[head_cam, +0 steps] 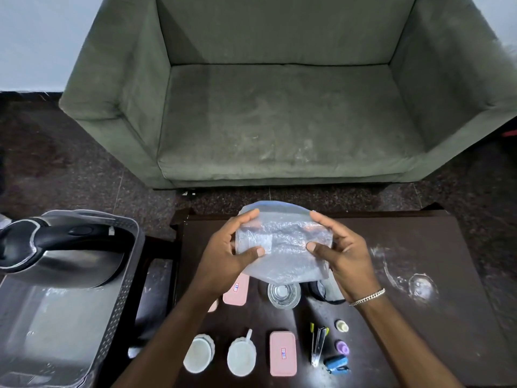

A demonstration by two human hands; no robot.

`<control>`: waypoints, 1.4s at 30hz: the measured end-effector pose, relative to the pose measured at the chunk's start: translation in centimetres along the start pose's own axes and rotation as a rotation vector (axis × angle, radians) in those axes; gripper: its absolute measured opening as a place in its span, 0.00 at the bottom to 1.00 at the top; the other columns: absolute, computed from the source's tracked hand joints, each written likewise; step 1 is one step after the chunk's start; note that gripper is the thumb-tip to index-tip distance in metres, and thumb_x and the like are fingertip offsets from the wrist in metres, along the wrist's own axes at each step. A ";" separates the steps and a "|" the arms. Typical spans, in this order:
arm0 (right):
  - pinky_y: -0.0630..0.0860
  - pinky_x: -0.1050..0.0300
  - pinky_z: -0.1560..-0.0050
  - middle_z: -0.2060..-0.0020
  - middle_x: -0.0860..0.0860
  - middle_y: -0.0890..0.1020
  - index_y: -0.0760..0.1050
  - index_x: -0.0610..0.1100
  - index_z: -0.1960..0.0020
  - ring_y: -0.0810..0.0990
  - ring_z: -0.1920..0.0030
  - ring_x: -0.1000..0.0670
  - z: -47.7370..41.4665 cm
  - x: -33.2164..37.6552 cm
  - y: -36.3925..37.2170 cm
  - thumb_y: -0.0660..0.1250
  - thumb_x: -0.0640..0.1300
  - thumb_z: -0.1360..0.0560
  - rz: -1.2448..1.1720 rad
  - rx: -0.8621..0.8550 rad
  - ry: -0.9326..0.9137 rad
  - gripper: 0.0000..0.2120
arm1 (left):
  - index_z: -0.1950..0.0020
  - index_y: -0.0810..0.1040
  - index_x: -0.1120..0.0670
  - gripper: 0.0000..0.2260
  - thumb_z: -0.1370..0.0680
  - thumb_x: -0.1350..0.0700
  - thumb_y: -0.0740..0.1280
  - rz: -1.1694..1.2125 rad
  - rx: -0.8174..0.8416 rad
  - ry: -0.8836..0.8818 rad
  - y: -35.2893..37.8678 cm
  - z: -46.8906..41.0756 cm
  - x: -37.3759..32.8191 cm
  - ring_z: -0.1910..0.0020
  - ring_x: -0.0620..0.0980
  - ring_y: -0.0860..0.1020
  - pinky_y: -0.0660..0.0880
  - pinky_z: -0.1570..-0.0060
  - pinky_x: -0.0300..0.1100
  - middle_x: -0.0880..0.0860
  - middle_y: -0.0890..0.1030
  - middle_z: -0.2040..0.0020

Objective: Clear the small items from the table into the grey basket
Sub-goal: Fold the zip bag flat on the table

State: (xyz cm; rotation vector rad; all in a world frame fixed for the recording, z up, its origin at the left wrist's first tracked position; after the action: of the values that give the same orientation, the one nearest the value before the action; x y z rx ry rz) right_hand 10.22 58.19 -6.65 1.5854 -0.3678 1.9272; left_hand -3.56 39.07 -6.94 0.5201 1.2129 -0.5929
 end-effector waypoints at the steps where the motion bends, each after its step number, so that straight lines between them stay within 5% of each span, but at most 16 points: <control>1: 0.76 0.39 0.35 0.37 0.44 0.83 0.82 0.49 0.37 0.79 0.34 0.39 0.0 0.0 0.0 0.72 0.23 0.30 -0.003 -0.003 0.003 0.29 | 0.29 0.78 0.42 0.31 0.29 0.62 0.78 0.003 0.010 0.000 0.0 0.0 0.0 0.34 0.60 0.81 0.78 0.35 0.64 0.53 0.80 0.30; 5: 0.81 0.52 0.43 0.41 0.43 0.85 0.82 0.49 0.37 0.82 0.43 0.45 0.0 0.3 0.2 0.72 0.23 0.30 -0.008 -0.002 0.002 0.29 | 0.27 0.76 0.43 0.33 0.29 0.63 0.77 -0.008 0.027 0.023 0.0 0.1 -0.3 0.31 0.57 0.78 0.75 0.31 0.62 0.51 0.77 0.29; 10: 0.77 0.42 0.39 0.42 0.40 0.84 0.82 0.49 0.37 0.81 0.45 0.44 -0.2 0.3 0.3 0.72 0.25 0.30 -0.019 0.015 0.006 0.28 | 0.28 0.77 0.44 0.30 0.28 0.62 0.77 0.004 0.019 0.032 -0.2 0.2 -0.4 0.35 0.56 0.81 0.79 0.35 0.55 0.52 0.78 0.30; 14: 0.81 0.48 0.42 0.42 0.44 0.85 0.83 0.50 0.39 0.83 0.44 0.45 -0.3 0.4 0.3 0.77 0.32 0.32 0.028 -0.001 0.007 0.24 | 0.34 0.82 0.41 0.22 0.26 0.58 0.76 -0.044 -0.069 0.033 -0.6 0.5 -0.3 0.47 0.51 0.85 0.81 0.43 0.56 0.50 0.87 0.41; 17: 0.80 0.55 0.45 0.47 0.49 0.87 0.82 0.53 0.38 0.85 0.51 0.53 -0.3 0.2 0.1 0.77 0.31 0.31 0.199 -0.025 0.019 0.26 | 0.35 0.82 0.47 0.21 0.24 0.64 0.75 -0.107 -0.145 0.048 -1.0 0.6 0.5 0.45 0.51 0.85 0.80 0.39 0.56 0.49 0.88 0.44; 20: 0.76 0.60 0.50 0.62 0.60 0.83 0.81 0.56 0.40 0.80 0.63 0.62 -0.1 -0.2 0.3 0.78 0.34 0.31 0.431 -0.035 0.024 0.25 | 0.34 0.82 0.48 0.22 0.24 0.68 0.74 -0.171 -0.180 0.061 -1.2 0.8 0.9 0.49 0.45 0.85 0.81 0.44 0.42 0.47 0.88 0.49; 22: 0.77 0.58 0.52 0.61 0.63 0.83 0.82 0.55 0.44 0.80 0.62 0.61 0.0 -0.3 0.4 0.79 0.36 0.32 0.561 -0.076 0.035 0.21 | 0.36 0.83 0.46 0.22 0.24 0.68 0.75 -0.193 -0.208 0.060 -1.4 1.0 1.1 0.50 0.41 0.86 0.80 0.46 0.35 0.44 0.88 0.50; 25: 0.77 0.55 0.53 0.59 0.56 0.82 0.83 0.51 0.56 0.81 0.60 0.55 0.0 -0.3 0.7 0.79 0.39 0.32 0.720 -0.090 0.018 0.11 | 0.48 0.85 0.43 0.18 0.24 0.67 0.75 -0.261 -0.239 0.052 -2.2 1.2 1.3 0.53 0.42 0.86 0.80 0.50 0.36 0.43 0.88 0.53; 29: 0.73 0.64 0.57 0.58 0.49 0.75 0.82 0.50 0.64 0.77 0.60 0.57 0.2 -0.1 1.5 0.80 0.39 0.33 0.719 -0.070 0.006 0.09 | 0.55 0.85 0.50 0.08 0.25 0.63 0.76 -0.449 -0.263 0.135 -3.9 1.4 1.0 0.56 0.44 0.82 0.75 0.58 0.34 0.46 0.81 0.55; 32: 0.75 0.55 0.51 0.55 0.45 0.81 0.78 0.42 0.62 0.80 0.54 0.50 0.1 -0.1 2.1 0.78 0.33 0.31 0.457 0.009 0.024 0.10 | 0.53 0.83 0.52 0.03 0.24 0.59 0.74 -0.380 -0.248 0.150 -4.9 1.5 0.8 0.51 0.45 0.81 0.76 0.52 0.35 0.49 0.79 0.49; 35: 0.75 0.53 0.57 0.62 0.42 0.79 0.75 0.38 0.54 0.76 0.59 0.47 0.1 -0.4 3.7 0.74 0.31 0.29 0.099 0.111 0.066 0.10 | 0.53 0.76 0.52 0.04 0.22 0.54 0.70 -0.245 -0.255 0.139 -5.9 1.9 0.6 0.55 0.46 0.81 0.76 0.53 0.45 0.52 0.83 0.54; 39: 0.80 0.58 0.57 0.60 0.47 0.84 0.79 0.47 0.43 0.81 0.60 0.52 0.1 -1.0 6.5 0.78 0.38 0.33 0.078 0.172 0.100 0.20 | 0.45 0.69 0.49 0.12 0.23 0.57 0.71 -0.180 -0.304 0.134 -7.8 2.6 0.1 0.62 0.66 0.74 0.75 0.61 0.58 0.64 0.77 0.59; 42: 0.74 0.49 0.52 0.52 0.48 0.81 0.79 0.51 0.37 0.74 0.57 0.46 0.1 -1.2 8.7 0.77 0.35 0.29 0.195 0.226 0.056 0.24 | 0.49 0.73 0.50 0.08 0.23 0.60 0.70 -0.287 -0.282 0.170 -9.3 3.6 -0.3 0.67 0.47 0.68 0.68 0.65 0.43 0.46 0.72 0.65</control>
State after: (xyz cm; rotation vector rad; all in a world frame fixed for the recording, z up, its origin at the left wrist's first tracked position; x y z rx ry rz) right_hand 5.10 51.05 -6.34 1.6853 -0.2989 2.2234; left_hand -7.36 29.88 -6.21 0.1594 1.5193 -0.6151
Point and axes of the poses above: each hand's wrist, its own z-axis away from the middle knuckle, its own y-axis out of the palm, x = y × z, the point moved 4 cm from there along -z, towards the middle knuckle
